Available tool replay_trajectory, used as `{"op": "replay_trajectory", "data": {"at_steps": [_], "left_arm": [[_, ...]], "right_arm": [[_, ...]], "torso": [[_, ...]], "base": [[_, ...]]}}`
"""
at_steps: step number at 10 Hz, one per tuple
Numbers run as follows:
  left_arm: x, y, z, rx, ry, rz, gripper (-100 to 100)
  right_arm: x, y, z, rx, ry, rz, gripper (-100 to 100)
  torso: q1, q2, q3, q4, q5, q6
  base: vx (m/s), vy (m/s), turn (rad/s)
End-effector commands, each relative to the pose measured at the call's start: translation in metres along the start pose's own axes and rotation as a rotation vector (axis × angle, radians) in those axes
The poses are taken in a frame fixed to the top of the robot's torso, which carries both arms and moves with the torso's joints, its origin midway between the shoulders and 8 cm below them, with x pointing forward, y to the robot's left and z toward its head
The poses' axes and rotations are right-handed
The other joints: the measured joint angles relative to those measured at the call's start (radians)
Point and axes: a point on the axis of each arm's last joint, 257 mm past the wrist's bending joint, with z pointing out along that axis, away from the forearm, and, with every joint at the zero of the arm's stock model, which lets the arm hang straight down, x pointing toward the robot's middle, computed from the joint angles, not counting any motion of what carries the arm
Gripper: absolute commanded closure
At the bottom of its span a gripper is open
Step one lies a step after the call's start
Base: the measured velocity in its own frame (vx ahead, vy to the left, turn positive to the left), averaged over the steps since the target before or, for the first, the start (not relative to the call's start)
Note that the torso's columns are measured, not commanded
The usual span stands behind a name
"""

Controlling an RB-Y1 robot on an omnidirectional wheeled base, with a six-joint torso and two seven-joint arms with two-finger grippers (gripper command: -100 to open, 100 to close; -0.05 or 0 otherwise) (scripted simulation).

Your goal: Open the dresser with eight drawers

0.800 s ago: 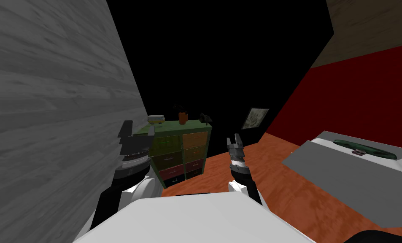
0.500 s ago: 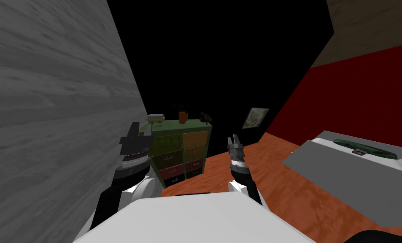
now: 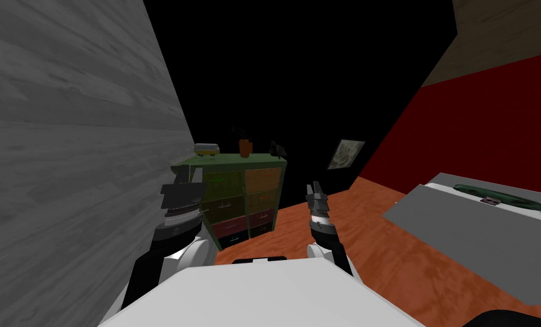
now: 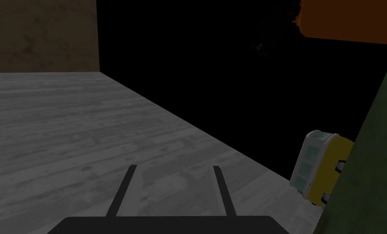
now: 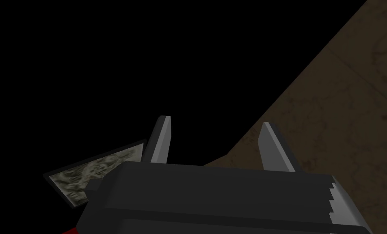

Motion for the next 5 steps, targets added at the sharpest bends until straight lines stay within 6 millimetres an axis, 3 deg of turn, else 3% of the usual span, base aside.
{"op": "replay_trajectory", "data": {"at_steps": [1,2,5], "left_arm": [[0.000,0.000,0.000,0.000,0.000,0.000,0],[0.006,0.003,-0.001,-0.012,0.046,0.010,-100],[0.017,0.015,-0.004,-0.057,0.128,0.029,-100]], "right_arm": [[0.000,0.000,0.000,0.000,0.000,0.000,0],[0.000,0.000,0.000,0.000,0.000,0.000,0],[0.000,0.000,0.000,0.001,0.000,0.000,0]], "torso": [[0.000,0.074,-0.148,0.074,0.000,0.000],[0.000,0.148,-0.295,0.148,0.000,0.000],[-0.001,0.193,-0.389,0.193,0.000,0.000]], "base": [[0.000,0.000,0.000],[0.011,-0.013,0.000],[0.016,-0.035,0.000]]}}
